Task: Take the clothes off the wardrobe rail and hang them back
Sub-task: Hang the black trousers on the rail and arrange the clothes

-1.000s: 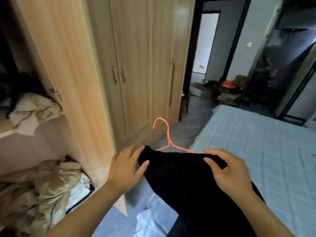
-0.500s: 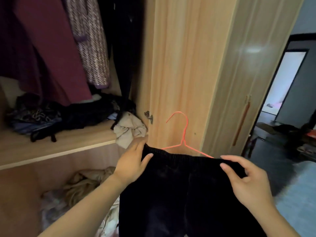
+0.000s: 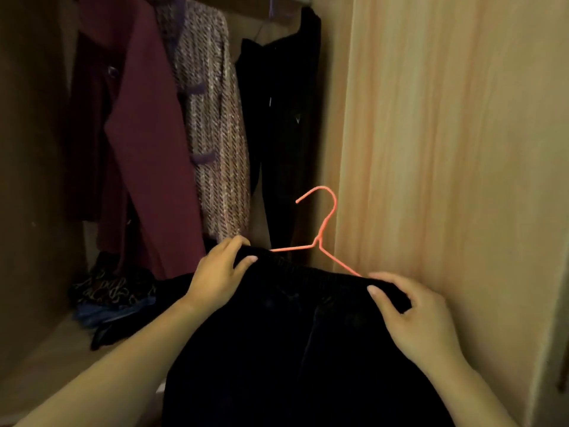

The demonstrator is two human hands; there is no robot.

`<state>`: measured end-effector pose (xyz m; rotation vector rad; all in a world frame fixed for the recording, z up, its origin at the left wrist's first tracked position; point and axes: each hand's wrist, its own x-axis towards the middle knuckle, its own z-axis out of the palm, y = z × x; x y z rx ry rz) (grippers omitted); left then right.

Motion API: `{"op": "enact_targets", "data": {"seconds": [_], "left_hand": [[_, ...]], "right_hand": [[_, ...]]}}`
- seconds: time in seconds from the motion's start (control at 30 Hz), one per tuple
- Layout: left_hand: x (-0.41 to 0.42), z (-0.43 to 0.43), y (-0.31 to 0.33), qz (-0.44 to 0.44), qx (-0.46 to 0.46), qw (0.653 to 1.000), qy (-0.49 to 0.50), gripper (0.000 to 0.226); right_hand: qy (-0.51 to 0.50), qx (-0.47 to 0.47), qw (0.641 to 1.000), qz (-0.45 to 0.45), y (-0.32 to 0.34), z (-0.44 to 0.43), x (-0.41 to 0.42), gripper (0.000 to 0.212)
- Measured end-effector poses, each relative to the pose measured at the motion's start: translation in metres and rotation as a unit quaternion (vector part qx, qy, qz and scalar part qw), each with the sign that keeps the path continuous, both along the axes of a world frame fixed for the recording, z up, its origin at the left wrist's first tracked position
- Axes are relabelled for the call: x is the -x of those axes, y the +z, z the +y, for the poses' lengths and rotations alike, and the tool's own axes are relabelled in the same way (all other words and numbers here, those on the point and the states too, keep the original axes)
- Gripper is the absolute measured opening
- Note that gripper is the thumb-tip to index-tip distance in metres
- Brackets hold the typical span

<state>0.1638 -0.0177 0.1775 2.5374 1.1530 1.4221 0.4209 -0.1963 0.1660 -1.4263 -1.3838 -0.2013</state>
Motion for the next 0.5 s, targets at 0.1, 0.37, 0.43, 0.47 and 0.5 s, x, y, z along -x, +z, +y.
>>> {"op": "enact_targets", "data": {"seconds": [0.1,0.37,0.43,0.47,0.5], "left_hand": [[-0.001,0.038,0.029,-0.015,-0.033,0.999,0.013,0.019],[-0.029,0.123,0.102,-0.008,-0.052,0.999,-0.003,0.022],[-0.040,0.139,0.118,-0.010,-0.061,0.998,-0.013,0.024],[-0.046,0.146,0.126,-0.013,-0.064,0.998,-0.019,0.024],[-0.052,0.153,0.133,-0.018,-0.065,0.997,-0.025,0.026]], "right_hand": [[0.023,-0.024,0.999,-0.041,0.032,0.046,-0.009,0.020],[0.030,-0.041,0.998,-0.043,0.103,0.126,-0.035,0.016],[0.017,-0.042,0.998,-0.045,0.123,0.137,-0.040,0.014],[0.006,-0.045,0.998,-0.053,0.131,0.141,-0.041,0.015],[-0.006,-0.053,0.997,-0.058,0.140,0.144,-0.041,0.017]]}}
